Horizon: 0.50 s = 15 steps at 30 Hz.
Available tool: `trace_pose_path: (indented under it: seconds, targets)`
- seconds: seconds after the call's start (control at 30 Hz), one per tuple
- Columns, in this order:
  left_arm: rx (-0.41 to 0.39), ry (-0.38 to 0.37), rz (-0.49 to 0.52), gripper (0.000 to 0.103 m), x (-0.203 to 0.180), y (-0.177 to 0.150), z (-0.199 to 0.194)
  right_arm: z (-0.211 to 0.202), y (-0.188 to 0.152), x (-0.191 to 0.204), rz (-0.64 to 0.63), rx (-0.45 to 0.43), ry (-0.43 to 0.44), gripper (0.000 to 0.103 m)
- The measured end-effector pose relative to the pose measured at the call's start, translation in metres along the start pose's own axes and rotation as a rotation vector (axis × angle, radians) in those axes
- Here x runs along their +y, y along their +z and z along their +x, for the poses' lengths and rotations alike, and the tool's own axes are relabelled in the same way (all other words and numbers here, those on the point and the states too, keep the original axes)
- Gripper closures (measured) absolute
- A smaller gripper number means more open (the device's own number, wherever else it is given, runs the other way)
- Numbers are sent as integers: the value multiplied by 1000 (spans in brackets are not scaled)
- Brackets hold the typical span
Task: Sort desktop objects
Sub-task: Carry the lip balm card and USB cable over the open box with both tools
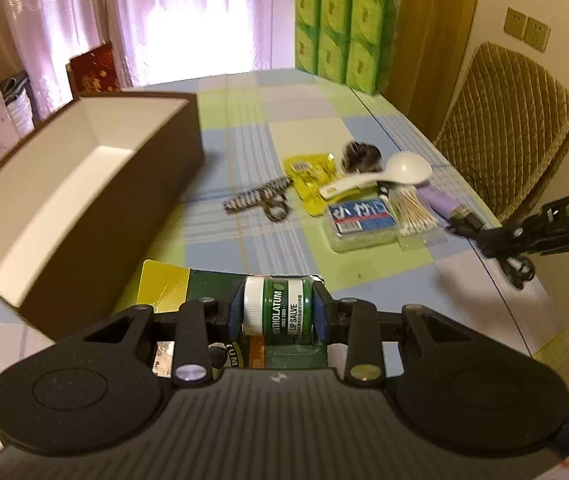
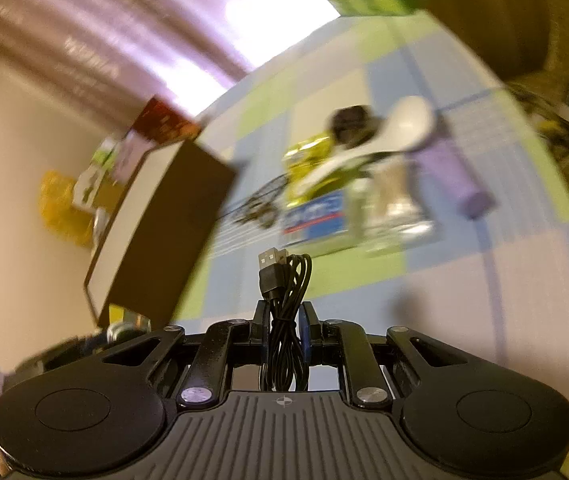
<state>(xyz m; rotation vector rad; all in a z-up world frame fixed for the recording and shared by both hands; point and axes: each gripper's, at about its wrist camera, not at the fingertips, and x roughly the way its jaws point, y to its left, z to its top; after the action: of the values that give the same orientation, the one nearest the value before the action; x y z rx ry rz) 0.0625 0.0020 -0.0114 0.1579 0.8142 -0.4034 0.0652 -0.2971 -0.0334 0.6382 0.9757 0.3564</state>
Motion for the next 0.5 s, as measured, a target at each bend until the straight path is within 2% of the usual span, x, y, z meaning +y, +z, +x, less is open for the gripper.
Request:
trace_pose_path:
  seconds: [0.23,0.5]
  targets:
    - [-51,6,7,73,43,10,-31,32,-7,67,-90,36,98,91]
    - [-73,16,18,73,103,24,-42,77,-7,118,-128,60,137,91]
